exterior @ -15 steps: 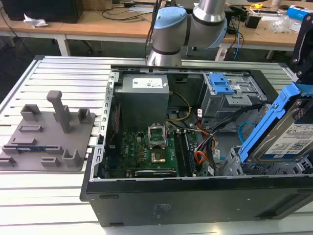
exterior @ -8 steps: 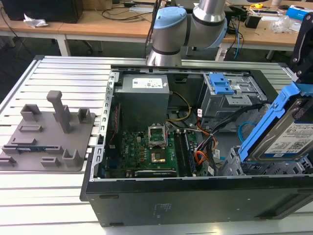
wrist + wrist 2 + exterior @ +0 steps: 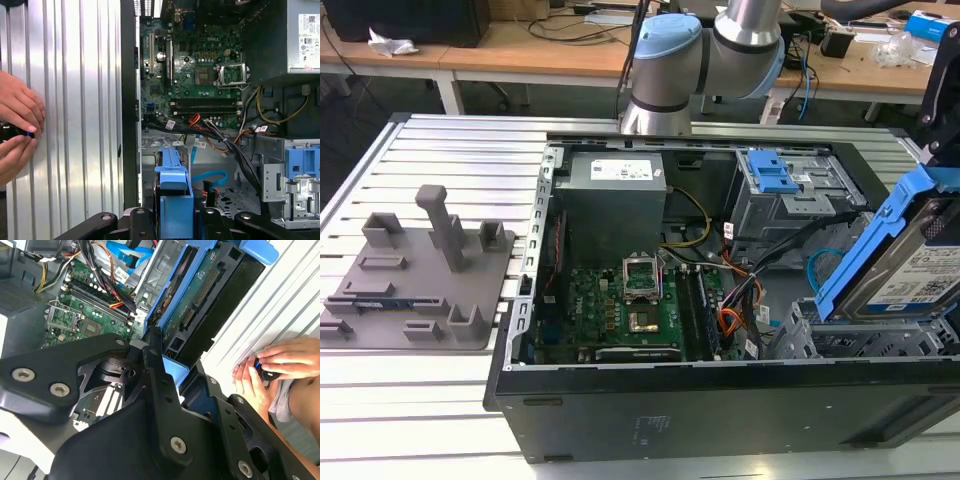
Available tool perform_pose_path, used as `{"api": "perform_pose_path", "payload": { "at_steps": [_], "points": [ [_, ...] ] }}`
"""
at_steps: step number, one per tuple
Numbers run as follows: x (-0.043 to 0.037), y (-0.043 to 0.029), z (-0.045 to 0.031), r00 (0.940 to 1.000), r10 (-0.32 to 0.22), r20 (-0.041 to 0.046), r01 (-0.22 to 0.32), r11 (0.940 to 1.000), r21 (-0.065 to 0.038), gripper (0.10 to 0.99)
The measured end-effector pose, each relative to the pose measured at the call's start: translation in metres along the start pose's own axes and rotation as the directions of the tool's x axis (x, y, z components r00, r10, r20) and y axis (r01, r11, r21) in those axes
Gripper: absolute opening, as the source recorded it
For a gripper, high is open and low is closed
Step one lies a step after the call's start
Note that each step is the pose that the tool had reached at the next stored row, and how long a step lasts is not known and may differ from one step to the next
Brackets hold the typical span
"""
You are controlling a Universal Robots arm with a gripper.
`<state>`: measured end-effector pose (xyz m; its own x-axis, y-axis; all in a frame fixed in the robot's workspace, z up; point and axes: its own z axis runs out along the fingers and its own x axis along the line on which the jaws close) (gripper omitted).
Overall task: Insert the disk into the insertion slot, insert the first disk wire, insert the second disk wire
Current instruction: 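Insert the disk into the insertion slot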
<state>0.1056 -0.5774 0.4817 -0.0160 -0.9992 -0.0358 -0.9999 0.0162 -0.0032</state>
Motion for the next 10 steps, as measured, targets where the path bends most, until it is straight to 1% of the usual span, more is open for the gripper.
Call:
{"api": "perform_pose_path", "payload": {
  "at_steps": [8,10],
  "points": [
    [0.0,0.0001,0.0007,0.9999,0.011,0.0,-0.011,0.9999,0.0,0.365],
    [-0.0026,0.0001,0.0009,0.9999,0.011,-0.0001,-0.011,0.9999,0.0,0.365]
  ]
}}
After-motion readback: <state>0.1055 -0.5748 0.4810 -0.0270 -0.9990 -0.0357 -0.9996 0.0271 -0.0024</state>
